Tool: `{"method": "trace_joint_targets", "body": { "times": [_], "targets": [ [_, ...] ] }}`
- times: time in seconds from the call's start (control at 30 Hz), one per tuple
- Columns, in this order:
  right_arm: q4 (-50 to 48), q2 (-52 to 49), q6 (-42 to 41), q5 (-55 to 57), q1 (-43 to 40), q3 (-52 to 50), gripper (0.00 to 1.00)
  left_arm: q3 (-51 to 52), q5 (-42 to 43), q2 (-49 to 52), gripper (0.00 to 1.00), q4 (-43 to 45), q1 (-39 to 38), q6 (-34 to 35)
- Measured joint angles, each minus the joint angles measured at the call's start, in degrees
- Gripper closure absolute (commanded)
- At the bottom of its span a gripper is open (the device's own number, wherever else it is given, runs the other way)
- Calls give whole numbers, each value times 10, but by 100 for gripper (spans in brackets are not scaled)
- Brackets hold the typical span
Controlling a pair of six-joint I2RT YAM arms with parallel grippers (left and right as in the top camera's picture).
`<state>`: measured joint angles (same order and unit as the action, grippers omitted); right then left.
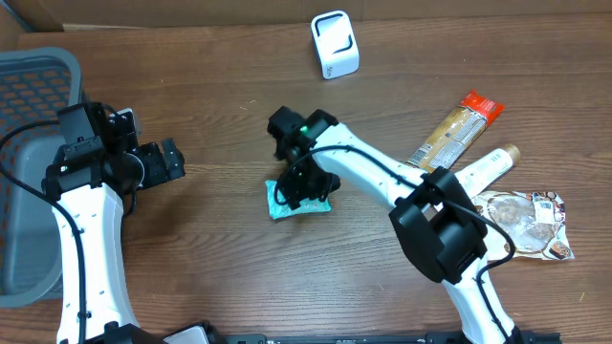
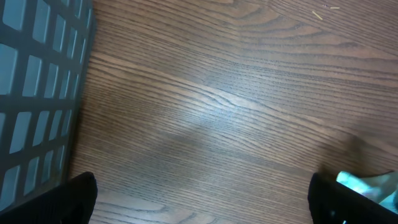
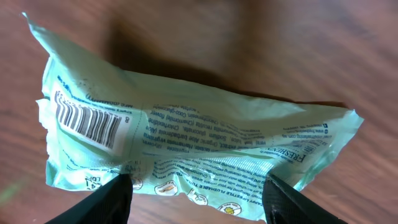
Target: Scan the item barcode
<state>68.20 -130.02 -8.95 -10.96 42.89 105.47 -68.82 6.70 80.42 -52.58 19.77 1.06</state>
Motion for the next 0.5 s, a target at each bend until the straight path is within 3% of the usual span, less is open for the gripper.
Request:
{"method": "trace_joint_targets", "body": {
  "times": [0.5],
  "targets": [
    [52,26,40,-89,-103,68,23,0,0,0,0,0,0,0]
  ]
}}
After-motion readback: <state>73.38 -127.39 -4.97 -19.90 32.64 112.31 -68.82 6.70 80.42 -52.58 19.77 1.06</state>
